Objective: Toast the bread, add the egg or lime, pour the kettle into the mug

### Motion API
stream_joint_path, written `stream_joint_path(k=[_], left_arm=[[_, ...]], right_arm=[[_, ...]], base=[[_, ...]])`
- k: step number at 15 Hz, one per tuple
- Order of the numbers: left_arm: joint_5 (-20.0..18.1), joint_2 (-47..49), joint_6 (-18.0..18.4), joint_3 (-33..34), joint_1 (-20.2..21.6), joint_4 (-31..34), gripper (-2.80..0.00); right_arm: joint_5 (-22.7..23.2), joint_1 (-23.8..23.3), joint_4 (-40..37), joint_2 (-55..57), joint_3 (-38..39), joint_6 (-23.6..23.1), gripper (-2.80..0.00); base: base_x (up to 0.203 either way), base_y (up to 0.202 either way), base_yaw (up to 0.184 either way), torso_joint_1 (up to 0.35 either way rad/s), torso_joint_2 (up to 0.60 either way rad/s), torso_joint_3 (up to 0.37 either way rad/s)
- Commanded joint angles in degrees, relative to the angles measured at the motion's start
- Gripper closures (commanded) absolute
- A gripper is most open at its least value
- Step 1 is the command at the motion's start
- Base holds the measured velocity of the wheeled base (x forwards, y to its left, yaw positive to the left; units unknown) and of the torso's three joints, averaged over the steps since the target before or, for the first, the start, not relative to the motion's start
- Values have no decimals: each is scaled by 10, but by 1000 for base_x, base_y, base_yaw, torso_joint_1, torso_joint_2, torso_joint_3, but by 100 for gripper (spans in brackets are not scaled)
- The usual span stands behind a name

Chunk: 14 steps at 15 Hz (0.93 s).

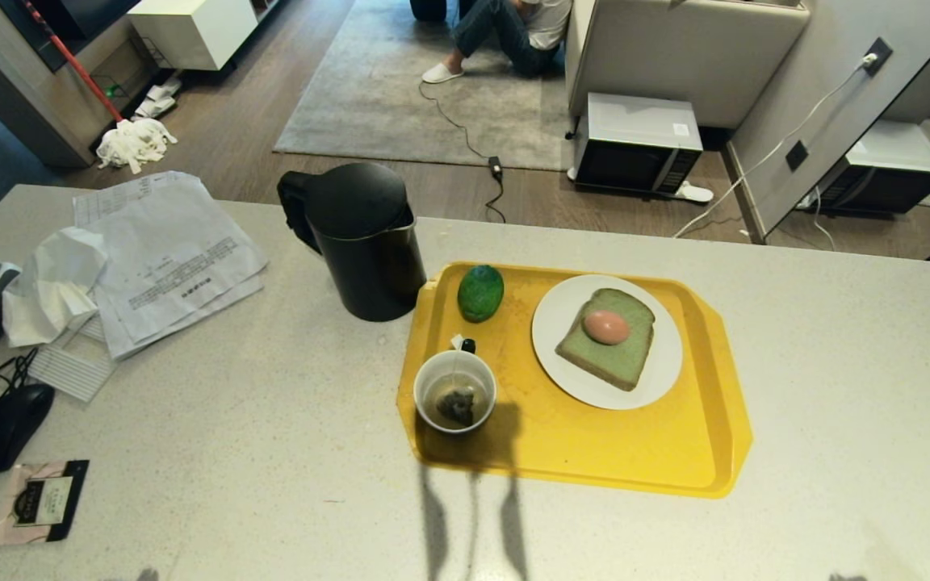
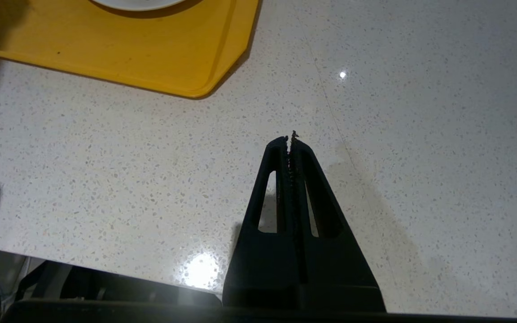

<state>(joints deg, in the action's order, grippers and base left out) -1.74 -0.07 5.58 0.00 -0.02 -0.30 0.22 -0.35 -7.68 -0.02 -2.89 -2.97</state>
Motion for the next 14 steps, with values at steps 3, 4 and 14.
stream_joint_path(k=[3, 4, 14], left_arm=[[4, 0, 0, 0, 0, -1, 0], [5, 0, 0, 0, 0, -1, 0], [4, 0, -5, 0, 0, -1, 0]], right_arm=[[0, -1, -1, 0, 0, 0, 0], [0, 0, -1, 0, 0, 0, 0], [1, -1, -1, 0, 0, 0, 0]], base=[[0, 0, 0, -53, 111, 55], [0, 0, 0, -67, 154, 126], [0, 0, 0, -56, 115, 241]])
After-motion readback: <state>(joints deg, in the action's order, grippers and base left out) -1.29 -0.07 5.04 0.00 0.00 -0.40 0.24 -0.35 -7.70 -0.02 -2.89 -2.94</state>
